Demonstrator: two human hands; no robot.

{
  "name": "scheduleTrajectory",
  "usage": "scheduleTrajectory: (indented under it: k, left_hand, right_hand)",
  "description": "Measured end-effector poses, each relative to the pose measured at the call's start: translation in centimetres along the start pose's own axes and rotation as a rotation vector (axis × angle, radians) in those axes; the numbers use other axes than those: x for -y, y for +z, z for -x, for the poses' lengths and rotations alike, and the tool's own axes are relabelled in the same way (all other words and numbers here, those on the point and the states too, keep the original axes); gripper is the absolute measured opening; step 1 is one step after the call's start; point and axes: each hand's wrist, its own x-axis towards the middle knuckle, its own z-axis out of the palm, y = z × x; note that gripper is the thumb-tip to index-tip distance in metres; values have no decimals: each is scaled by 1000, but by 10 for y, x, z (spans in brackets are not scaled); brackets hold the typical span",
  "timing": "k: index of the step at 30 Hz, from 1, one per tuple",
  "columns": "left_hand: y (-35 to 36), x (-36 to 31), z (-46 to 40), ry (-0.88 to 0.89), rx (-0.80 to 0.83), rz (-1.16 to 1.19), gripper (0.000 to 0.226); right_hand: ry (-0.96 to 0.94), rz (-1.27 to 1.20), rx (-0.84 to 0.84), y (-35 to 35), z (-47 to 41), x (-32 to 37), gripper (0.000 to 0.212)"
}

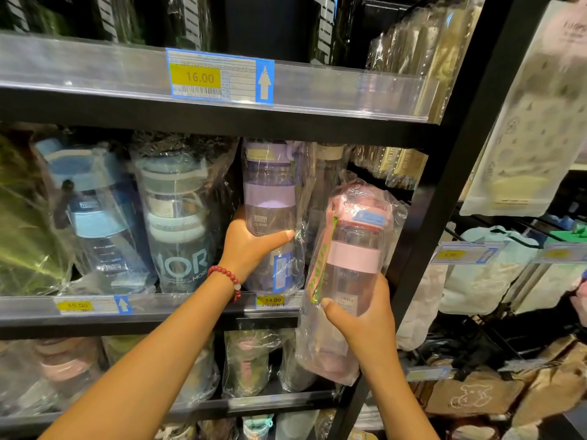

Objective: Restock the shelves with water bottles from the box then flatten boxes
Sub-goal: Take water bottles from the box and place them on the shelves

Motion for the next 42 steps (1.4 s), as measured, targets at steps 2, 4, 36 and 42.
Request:
scheduleTrajectory:
  k: [2, 4, 36, 42]
  left_hand:
    - [0, 0, -1, 0, -4, -5, 24]
    - [0, 1, -1, 0, -3, -13, 24]
    - [14, 23, 1, -76, -181, -191, 75]
    - [0, 25, 8, -80, -148, -234, 72]
  right_hand:
    - [3, -2, 6, 0, 0, -1, 85]
    - [0, -5, 12, 0, 0, -1, 90]
    - [-17, -36, 20, -2, 0, -3, 86]
    - [-25, -34, 19, 0, -1, -2, 88]
